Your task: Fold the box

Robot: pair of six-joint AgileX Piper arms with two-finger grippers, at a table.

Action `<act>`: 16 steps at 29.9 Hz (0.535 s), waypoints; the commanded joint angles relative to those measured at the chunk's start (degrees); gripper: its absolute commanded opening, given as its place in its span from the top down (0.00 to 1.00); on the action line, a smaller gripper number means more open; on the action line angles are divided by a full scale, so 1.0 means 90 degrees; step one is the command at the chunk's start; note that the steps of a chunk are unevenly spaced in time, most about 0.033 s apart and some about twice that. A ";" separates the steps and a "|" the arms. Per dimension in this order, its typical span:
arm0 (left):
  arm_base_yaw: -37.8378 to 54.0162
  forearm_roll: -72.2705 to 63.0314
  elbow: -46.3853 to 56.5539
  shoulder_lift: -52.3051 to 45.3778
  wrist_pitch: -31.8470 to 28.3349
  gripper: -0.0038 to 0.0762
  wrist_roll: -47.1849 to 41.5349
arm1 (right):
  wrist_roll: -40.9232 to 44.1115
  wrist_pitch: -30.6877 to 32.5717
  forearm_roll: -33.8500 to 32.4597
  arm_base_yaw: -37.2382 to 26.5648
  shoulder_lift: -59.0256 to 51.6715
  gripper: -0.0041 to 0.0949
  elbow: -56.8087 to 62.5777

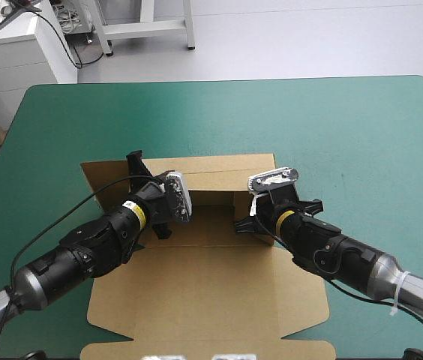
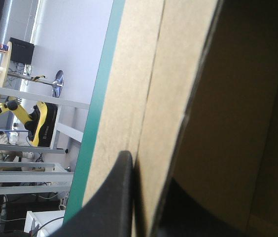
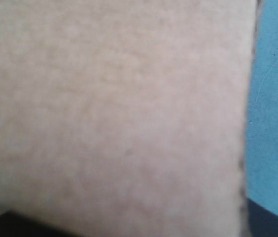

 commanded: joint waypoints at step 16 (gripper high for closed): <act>-0.0074 -0.0841 0.0188 0.0058 0.0978 0.95 -0.0271 | 0.0930 0.0234 -0.1144 0.0474 -0.0110 0.98 -0.0214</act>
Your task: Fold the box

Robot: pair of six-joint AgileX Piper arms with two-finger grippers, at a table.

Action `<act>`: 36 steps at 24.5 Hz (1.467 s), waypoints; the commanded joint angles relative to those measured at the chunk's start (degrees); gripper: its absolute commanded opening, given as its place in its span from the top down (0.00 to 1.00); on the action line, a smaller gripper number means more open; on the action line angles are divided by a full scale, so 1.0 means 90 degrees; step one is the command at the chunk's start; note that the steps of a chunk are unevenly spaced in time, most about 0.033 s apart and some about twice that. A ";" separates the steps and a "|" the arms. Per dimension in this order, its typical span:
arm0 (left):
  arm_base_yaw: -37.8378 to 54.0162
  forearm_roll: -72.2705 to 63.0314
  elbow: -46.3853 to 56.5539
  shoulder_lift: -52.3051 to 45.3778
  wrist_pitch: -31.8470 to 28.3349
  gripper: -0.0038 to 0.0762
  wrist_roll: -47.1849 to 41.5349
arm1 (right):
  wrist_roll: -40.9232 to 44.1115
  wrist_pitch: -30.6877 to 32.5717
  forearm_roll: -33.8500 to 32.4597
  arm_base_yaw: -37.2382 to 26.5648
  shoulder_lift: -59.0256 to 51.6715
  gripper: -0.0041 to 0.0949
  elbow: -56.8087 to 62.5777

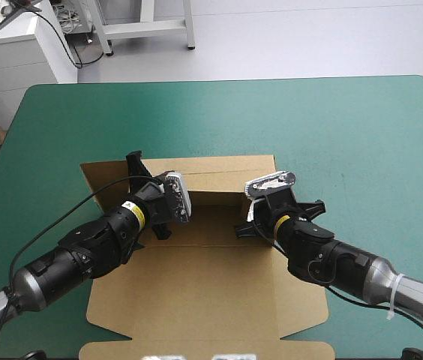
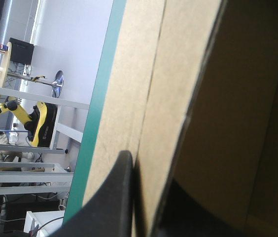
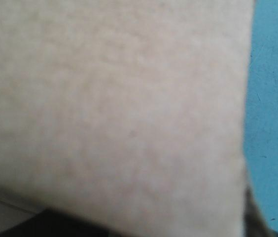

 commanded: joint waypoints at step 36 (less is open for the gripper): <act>-0.2456 -0.1467 -0.1253 -0.1988 0.1684 0.55 -0.0335 | -0.0457 -0.1008 0.0267 -0.1469 0.1044 0.98 -0.1266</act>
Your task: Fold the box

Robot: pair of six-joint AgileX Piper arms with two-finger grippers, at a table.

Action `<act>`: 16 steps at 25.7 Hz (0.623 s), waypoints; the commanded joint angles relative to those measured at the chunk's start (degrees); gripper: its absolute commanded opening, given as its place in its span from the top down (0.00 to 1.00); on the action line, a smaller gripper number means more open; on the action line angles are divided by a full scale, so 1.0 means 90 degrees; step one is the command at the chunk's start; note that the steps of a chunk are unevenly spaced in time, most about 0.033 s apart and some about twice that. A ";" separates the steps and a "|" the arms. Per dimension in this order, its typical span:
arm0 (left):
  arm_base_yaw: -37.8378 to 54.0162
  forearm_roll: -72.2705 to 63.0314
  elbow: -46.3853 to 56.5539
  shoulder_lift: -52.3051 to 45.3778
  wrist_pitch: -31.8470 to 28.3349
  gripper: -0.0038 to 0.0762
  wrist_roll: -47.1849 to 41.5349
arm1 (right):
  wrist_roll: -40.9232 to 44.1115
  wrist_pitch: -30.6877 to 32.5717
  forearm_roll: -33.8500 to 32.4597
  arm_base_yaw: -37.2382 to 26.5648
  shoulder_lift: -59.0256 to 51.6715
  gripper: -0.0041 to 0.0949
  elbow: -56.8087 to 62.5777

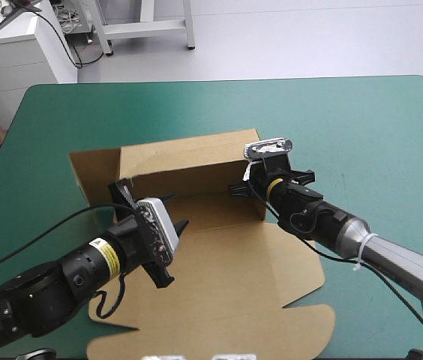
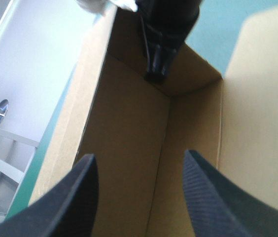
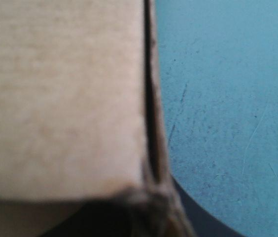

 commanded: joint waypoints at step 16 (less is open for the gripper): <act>0.2320 0.0487 -0.2792 0.0656 0.1349 0.94 -0.0034 | -0.4561 0.2596 0.3425 -0.0590 -0.0119 0.98 -0.2304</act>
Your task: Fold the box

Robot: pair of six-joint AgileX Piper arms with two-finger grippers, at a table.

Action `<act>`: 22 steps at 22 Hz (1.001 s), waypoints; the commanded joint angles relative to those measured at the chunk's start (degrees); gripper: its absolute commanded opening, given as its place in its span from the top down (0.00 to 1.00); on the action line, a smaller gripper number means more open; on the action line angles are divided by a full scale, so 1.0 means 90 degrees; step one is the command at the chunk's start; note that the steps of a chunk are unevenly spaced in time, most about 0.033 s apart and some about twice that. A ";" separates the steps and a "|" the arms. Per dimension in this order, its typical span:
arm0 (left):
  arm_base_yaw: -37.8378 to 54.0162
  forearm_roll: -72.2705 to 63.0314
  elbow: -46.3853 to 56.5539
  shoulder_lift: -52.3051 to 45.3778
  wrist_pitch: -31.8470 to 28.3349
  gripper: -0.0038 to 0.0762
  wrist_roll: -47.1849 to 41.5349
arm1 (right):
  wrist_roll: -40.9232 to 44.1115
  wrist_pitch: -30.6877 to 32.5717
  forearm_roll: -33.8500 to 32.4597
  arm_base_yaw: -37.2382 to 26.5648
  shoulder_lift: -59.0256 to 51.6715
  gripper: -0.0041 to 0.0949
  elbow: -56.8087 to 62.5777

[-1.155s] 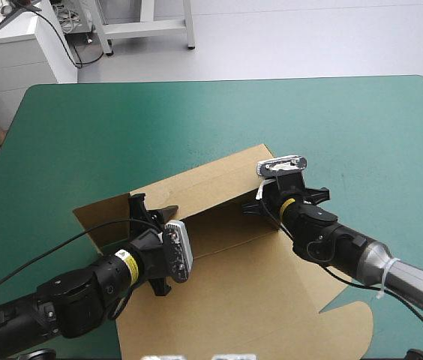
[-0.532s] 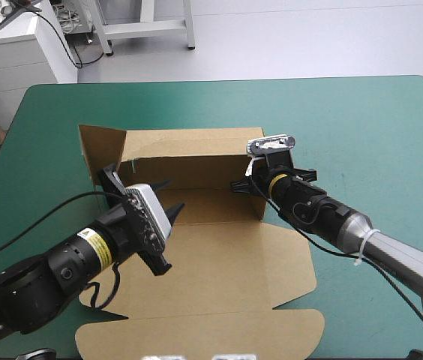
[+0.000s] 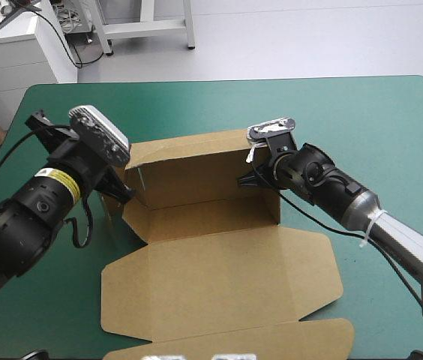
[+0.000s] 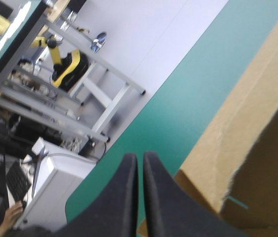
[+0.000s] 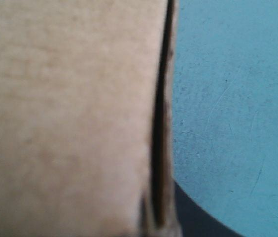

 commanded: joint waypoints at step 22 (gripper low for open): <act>0.5845 -0.6109 0.4073 -0.2873 -0.1713 0.96 0.1365 | -0.3208 0.1838 0.3017 -0.2196 0.2864 0.98 -0.2705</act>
